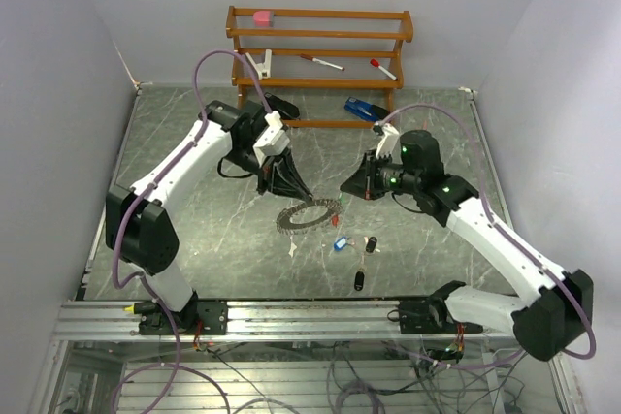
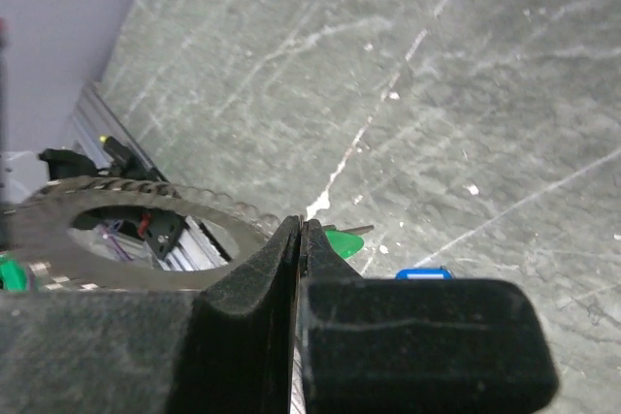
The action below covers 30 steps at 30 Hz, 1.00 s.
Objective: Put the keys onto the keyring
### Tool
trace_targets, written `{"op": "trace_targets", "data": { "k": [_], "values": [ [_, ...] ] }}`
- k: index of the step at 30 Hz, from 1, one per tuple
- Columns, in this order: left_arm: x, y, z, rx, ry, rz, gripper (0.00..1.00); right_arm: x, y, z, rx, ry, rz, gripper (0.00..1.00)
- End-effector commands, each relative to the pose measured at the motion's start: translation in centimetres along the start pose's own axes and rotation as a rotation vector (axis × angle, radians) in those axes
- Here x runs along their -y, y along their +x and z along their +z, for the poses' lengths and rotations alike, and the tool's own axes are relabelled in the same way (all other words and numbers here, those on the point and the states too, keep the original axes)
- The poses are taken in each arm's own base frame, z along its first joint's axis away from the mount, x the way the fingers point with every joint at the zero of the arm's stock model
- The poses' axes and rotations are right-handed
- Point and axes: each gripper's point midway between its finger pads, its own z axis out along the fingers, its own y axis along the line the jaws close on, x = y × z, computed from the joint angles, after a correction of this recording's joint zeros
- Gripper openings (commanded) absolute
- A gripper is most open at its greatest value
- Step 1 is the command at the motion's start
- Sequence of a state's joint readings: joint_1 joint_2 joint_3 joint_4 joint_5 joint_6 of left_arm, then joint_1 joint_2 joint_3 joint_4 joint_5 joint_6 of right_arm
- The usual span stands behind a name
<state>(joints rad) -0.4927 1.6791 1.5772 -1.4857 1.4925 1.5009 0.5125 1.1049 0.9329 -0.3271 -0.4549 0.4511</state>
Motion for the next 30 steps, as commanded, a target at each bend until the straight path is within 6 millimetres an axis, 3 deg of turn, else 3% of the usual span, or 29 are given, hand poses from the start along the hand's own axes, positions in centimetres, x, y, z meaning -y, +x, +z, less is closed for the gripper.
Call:
{"op": "trace_targets", "data": {
  "k": [1, 11, 16, 22, 30],
  "values": [
    [-0.2, -2.4, -0.7, 0.090, -0.027, 0.007, 0.07, 2.1, 1.8, 1.5, -0.055, 0.062, 0.040, 0.00],
    [0.6, -3.5, -2.6, 0.046, -0.091, 0.028, 0.07, 8.9, 4.7, 6.0, -0.183, 0.286, 0.100, 0.00],
    [1.7, -3.1, -3.5, -0.144, -0.128, 0.156, 0.07, 8.6, 4.4, 7.4, -0.166, 0.246, 0.111, 0.00],
    [1.2, -1.7, -5.9, -0.381, -0.243, 0.270, 0.07, 6.9, 2.5, 5.4, -0.106, 0.205, 0.005, 0.00],
    [1.9, 0.2, -7.2, -0.536, -0.169, 0.434, 0.07, 7.2, 4.8, 5.3, -0.152, 0.189, 0.037, 0.00]
  ]
}}
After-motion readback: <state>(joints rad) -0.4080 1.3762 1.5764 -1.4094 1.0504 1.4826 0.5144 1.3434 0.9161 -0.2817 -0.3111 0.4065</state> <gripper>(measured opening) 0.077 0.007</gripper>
